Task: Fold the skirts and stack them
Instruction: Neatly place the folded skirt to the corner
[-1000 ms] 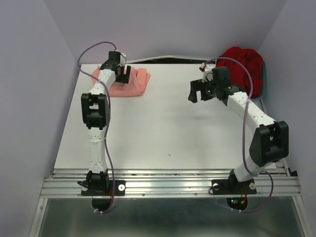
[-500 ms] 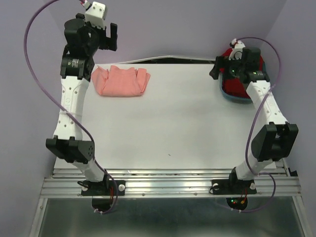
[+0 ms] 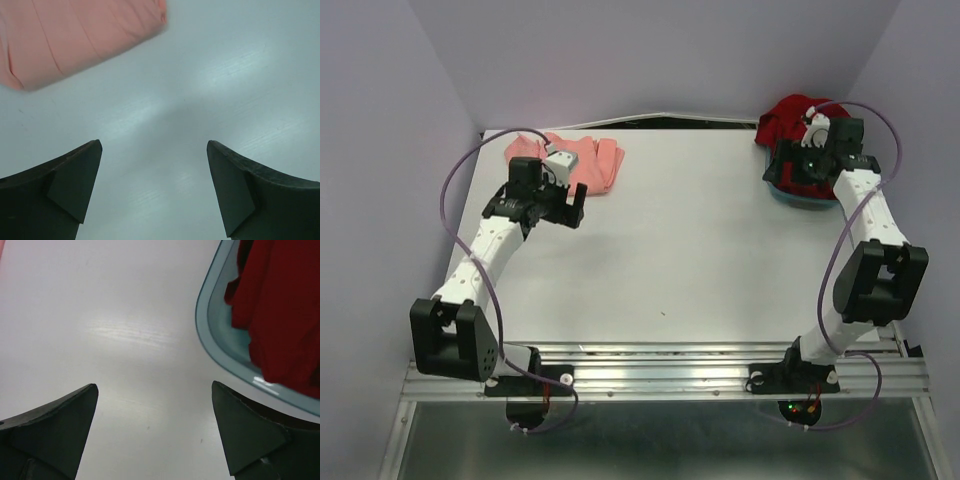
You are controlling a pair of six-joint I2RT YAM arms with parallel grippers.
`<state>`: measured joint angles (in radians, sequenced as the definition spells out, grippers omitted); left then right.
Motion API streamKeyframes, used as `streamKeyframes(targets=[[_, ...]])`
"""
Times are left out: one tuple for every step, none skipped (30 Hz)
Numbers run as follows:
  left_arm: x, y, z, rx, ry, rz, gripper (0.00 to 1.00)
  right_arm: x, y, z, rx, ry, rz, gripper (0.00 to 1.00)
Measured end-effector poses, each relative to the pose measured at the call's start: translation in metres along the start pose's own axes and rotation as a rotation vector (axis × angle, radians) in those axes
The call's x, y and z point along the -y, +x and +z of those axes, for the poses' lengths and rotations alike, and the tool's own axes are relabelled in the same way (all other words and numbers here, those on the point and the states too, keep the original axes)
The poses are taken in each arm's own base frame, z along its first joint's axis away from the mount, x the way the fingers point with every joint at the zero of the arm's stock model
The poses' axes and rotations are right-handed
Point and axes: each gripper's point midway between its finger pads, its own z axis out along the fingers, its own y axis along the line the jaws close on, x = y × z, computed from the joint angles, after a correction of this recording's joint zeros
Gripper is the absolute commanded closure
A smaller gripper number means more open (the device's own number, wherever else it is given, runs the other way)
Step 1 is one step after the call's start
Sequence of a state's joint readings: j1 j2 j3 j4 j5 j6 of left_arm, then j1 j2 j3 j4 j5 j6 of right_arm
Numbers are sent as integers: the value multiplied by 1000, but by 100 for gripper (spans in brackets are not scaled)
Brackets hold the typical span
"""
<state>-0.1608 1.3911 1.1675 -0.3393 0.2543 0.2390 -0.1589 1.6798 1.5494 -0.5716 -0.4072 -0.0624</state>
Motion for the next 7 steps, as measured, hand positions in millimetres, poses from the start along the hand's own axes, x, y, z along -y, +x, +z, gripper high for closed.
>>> streamKeyframes(targets=[[3,15,-4,-21,1,-4,1,-3,13,1,-31,-13,10,0],[5,23,-8,-27,0,-4,1,-7,34,2,-78,-33,32,0],[7,29,-15,-19,-4,0,1,-8,41,2,-93,-42,39,0],[8,30,-22,-2,-10,5,1,-11,54,2,-118,-56,52,0],[9,29,-30,23,-17,13,1,-15,65,1,-141,-72,66,0],[9,25,-35,49,-24,18,1,-17,72,-1,-153,-82,74,0],[10,22,-40,71,-29,23,1,-20,76,-3,-159,-92,80,0]])
